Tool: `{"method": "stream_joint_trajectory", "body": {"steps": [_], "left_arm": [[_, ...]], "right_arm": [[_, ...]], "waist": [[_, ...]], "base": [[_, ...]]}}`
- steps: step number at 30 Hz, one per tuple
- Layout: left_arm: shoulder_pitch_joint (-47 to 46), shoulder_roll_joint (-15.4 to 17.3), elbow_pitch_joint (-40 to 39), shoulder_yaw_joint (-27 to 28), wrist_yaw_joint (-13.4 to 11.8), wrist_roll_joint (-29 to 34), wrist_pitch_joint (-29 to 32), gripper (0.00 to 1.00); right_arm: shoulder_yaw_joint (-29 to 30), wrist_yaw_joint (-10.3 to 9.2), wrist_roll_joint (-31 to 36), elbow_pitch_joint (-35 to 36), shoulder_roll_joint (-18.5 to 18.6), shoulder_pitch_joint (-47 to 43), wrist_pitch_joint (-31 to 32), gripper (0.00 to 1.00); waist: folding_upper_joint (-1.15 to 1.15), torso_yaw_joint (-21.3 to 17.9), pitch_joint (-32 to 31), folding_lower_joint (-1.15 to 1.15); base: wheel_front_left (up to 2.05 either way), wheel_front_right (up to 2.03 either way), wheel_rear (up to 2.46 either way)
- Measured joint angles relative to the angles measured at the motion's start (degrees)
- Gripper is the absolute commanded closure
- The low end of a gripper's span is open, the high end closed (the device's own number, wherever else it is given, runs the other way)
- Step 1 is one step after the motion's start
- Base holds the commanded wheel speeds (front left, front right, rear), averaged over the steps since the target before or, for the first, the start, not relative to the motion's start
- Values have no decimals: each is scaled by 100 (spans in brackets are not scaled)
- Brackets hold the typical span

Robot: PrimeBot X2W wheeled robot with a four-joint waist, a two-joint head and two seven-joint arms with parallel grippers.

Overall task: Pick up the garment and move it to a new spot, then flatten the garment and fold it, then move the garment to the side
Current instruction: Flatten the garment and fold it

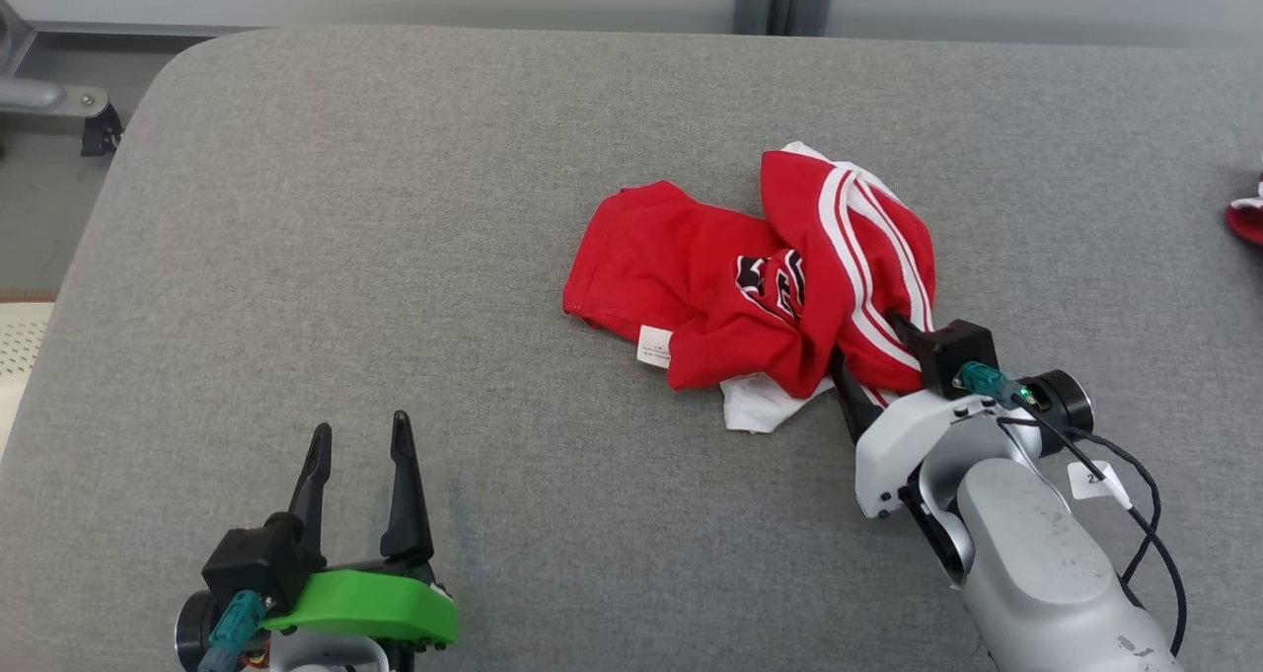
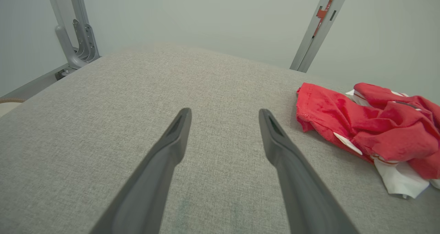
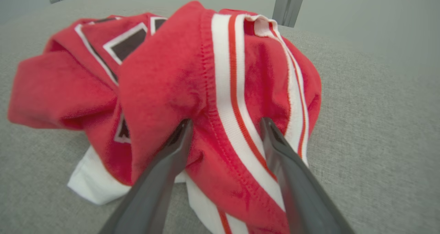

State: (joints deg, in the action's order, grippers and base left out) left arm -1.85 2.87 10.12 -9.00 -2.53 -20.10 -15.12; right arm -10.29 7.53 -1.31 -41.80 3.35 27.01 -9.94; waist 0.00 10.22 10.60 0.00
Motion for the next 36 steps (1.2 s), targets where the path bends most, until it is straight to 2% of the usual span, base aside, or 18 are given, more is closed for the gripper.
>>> {"method": "stream_joint_trajectory", "body": {"steps": [1, 2, 3, 9, 13, 19, 22, 25, 28, 31, 36], "left_arm": [[0, 0, 1, -4, -3, -1, 0, 0], [-1, 0, 1, -8, -8, -2, 0, 0], [-1, 0, 1, -7, -11, -4, 0, 0], [1, 0, -8, 1, -46, -24, 0, 0], [3, 0, -25, -23, -46, -43, 0, 0], [10, -1, -78, -60, -46, -52, 0, 0], [18, -1, -102, -71, -48, -70, 0, 0], [36, -1, -105, -99, -49, -87, 0, 0], [32, 0, -103, -163, -47, -96, 0, 0], [15, 0, -102, -227, -31, -102, 0, 0], [-63, -1, -52, -392, -3, -103, 0, 0]], "right_arm": [[-62, 0, -57, -79, 2, 54, -23, 63], [-122, 0, -140, -143, 2, 101, -57, 95], [-176, 0, -200, -181, 1, 134, -84, 100], [-468, 0, -546, 99, -7, 390, -382, 100], [-541, 0, -673, 766, -1, 594, -474, 100], [-224, 0, -547, 2251, 109, 818, -486, 100], [-108, 0, -503, 2950, 114, 819, -231, 100], [111, 0, -466, 3332, 120, 751, 220, 100], [428, 0, -379, 3142, 167, 729, 700, 100], [716, 0, -278, 2431, 261, 788, 966, 100], [1347, 0, 67, 943, 503, 1189, 724, 100]], "waist": [[0, 38, 19, 0], [0, 70, 35, 0], [0, 89, 45, 0], [0, 32, 5, 0], [0, -72, -56, 0], [0, -139, -138, 0], [0, -111, -173, 0], [0, -52, -207, 0], [0, 32, -214, 0], [0, 141, -188, 0], [0, 377, -94, 0]], "base": [[0, 0, 0], [0, 0, 0], [0, 0, 0], [0, 0, 0], [0, 0, 0], [0, 0, 0], [0, 0, 0], [0, 0, 0], [0, 0, 0], [0, 0, 0], [0, 0, 0]]}}
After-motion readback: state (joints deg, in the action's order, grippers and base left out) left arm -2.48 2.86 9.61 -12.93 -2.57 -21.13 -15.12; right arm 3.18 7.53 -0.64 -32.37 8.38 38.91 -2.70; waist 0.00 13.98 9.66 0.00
